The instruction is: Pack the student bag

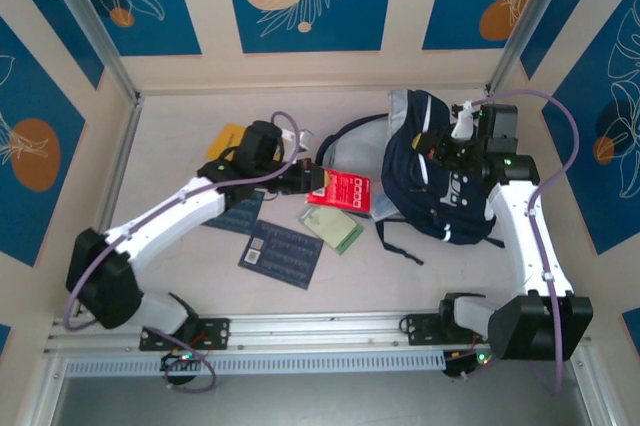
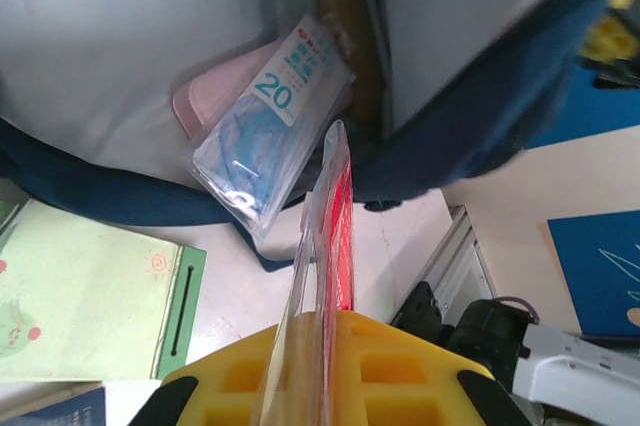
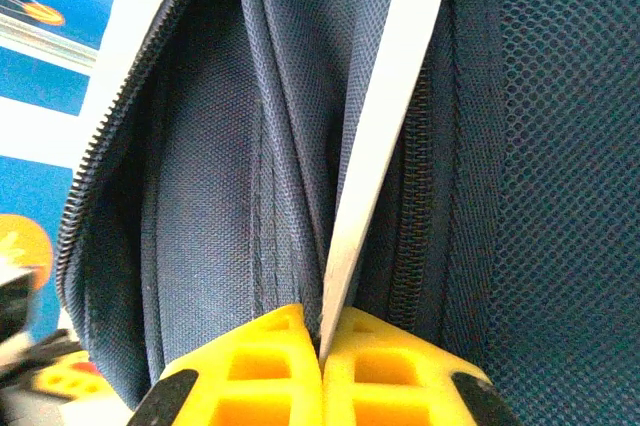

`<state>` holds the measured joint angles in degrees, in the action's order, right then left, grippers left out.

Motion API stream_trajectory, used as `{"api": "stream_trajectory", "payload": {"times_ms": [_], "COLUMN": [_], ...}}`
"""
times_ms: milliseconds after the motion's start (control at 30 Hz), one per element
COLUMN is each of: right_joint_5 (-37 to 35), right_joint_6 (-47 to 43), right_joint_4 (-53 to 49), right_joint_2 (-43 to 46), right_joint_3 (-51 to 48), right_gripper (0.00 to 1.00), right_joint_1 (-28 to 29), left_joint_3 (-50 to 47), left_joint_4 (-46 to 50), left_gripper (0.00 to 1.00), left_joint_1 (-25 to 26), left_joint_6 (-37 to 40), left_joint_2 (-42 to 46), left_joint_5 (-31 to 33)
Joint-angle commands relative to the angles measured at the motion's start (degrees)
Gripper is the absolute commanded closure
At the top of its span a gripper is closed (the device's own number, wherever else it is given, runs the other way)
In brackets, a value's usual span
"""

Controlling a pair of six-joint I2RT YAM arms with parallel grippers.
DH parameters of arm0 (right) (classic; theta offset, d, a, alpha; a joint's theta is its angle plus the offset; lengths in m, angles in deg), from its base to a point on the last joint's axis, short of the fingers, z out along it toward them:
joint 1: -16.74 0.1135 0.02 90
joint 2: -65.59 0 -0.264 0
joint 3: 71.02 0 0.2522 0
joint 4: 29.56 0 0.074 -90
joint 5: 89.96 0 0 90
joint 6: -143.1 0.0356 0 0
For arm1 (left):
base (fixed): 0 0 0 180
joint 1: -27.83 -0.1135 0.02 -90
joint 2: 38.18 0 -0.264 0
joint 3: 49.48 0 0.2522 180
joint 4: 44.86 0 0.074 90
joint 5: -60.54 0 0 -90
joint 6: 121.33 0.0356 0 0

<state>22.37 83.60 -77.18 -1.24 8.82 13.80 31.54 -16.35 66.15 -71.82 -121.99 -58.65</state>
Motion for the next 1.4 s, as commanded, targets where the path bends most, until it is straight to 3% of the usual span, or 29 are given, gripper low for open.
{"api": "stream_trajectory", "payload": {"times_ms": [0, 267, 500, 600, 700, 800, 900, 1133, 1367], "right_joint_5": [10.6, 14.8, 14.0, 14.1, 13.5, 11.4, 9.2, 7.5, 8.6], "right_joint_6": [4.7, 6.9, 6.5, 6.7, 6.4, 5.3, 4.0, 3.0, 4.0], "right_joint_4": [9.8, 12.3, 12.1, 12.7, 12.9, 11.5, 10.3, 9.4, 10.7], "right_joint_2": [3.4, 3.5, 4.0, 4.0, 4.2, 4.6, 5.3, 5.7, 5.7], "right_joint_3": [0.2, -0.2, -0.6, -1.0, -1.4, -1.3, -1.4, -1.8, -2.6], "right_gripper": [1.0, 1.0, 1.0, 1.0, 1.0, 1.0, 1.0, 1.0, 1.0], "right_joint_1": [-1.0, -1.0, -0.7, -0.4, -0.1, 0.1, 0.9, 2.4, 2.7], "left_joint_3": [3.7, 18.0, 31.3, 37.2, 42.7, 42.8, 39.2, 23.8, 21.1], "left_joint_4": [-4.4, -7.6, -1.8, 1.0, 5.6, 11.1, 15.2, 16.6, 15.6], "left_gripper": [0.98, 0.99, 0.99, 0.91, 0.64, 0.39, 0.29, 0.23, 0.22], "left_joint_1": [1.0, 4.2, 9.3, 11.1, 12.0, 11.7, 11.0, 8.8, 6.8], "left_joint_6": [-4.5, -8.5, -9.5, -9.1, -7.5, -3.6, 0.5, 3.7, 3.8], "left_joint_2": [-5.9, -23.6, -37.2, -42.3, -45.9, -43.5, -37.9, -24.5, -25.8], "left_joint_5": [-0.9, -3.2, -4.3, -5.9, -6.9, -2.7, 2.1, 11.0, 11.7]}}
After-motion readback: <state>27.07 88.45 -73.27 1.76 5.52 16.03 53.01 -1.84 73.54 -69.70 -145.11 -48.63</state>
